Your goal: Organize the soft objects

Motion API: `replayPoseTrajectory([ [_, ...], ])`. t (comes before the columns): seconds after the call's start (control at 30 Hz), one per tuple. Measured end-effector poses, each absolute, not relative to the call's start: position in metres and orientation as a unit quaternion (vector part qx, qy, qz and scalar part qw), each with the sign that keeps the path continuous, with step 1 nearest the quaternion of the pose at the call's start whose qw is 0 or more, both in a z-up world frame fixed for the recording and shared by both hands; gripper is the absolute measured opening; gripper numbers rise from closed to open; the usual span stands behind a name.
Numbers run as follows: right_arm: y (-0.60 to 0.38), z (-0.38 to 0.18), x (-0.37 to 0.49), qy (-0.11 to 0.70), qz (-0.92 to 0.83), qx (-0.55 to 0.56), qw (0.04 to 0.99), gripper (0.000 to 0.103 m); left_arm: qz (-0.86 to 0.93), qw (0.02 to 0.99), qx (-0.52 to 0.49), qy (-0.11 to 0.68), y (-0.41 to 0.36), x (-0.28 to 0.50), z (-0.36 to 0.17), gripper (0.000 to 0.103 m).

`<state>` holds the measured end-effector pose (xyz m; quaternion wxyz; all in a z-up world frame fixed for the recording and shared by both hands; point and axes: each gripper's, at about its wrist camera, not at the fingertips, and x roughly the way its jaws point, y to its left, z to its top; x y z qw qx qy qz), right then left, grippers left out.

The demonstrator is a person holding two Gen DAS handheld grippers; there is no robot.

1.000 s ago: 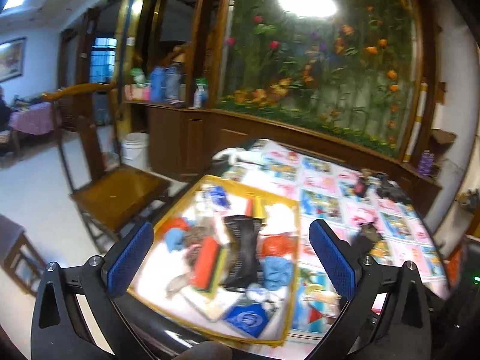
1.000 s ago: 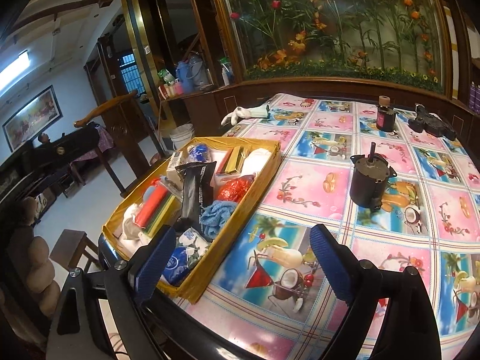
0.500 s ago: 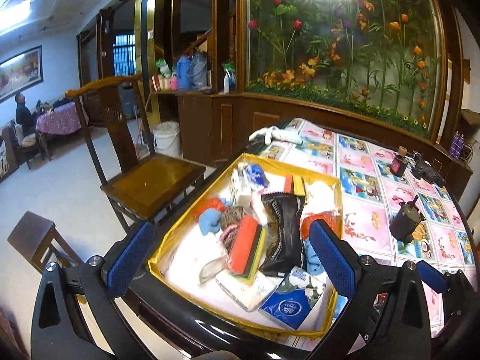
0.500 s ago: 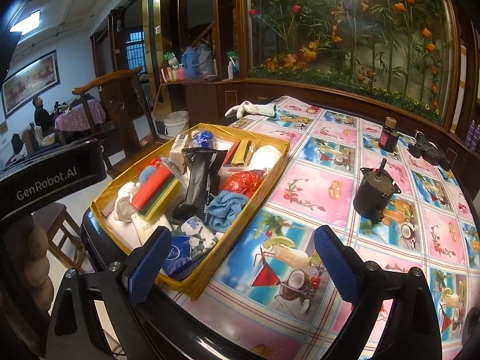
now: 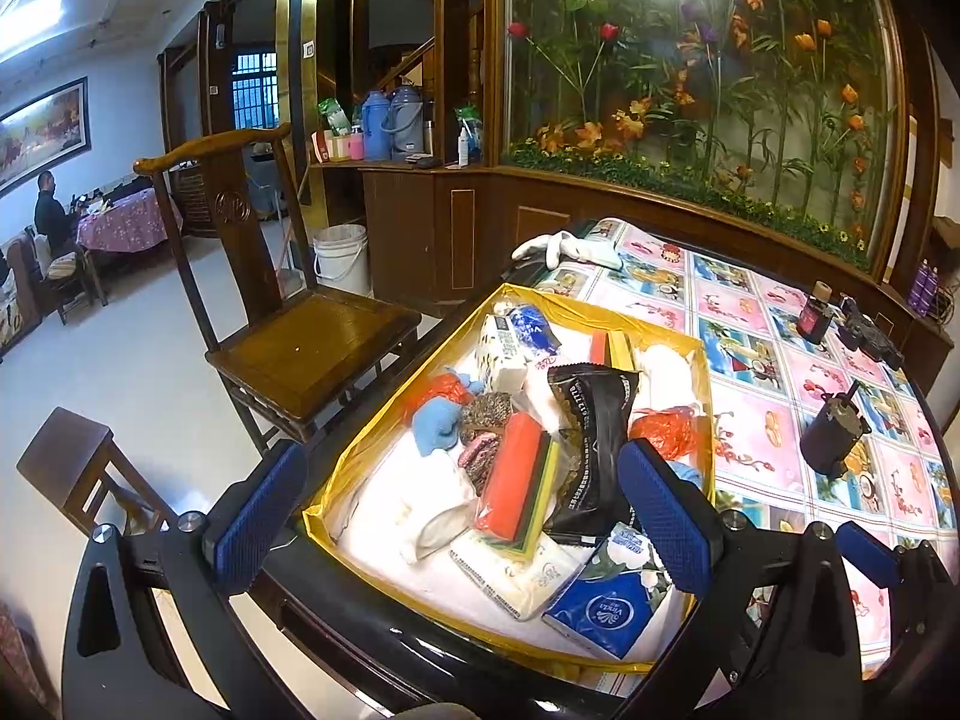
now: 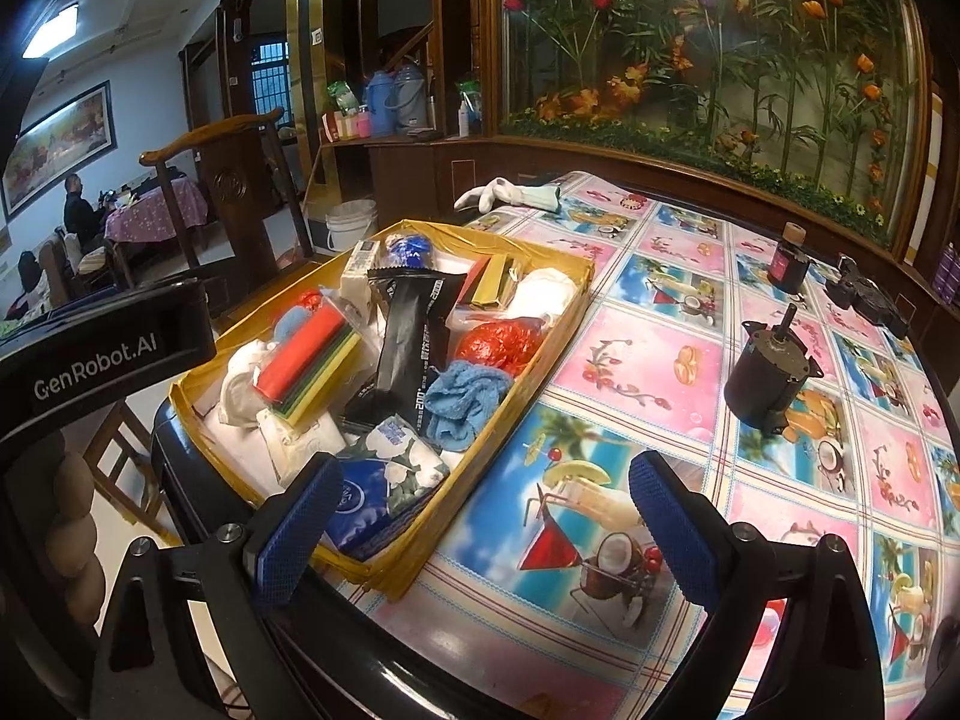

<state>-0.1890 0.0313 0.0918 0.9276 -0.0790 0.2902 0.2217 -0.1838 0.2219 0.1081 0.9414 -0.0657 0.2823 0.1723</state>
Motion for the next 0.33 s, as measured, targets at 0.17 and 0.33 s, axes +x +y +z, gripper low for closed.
replayPoseTrajectory([
  [0.17, 0.0348, 0.0886, -0.1880, 0.292, 0.222, -0.084, 0.926, 0.098, 0.174, 0.940, -0.065, 0.288, 0.2236, -0.1822, 0.1049, 0.103],
  [0.33, 0.0317, 0.0868, -0.1850, 0.296, 0.223, -0.081, 0.925, 0.098, 0.163, 0.937, -0.064, 0.303, 0.2224, -0.1794, 0.1034, 0.103],
])
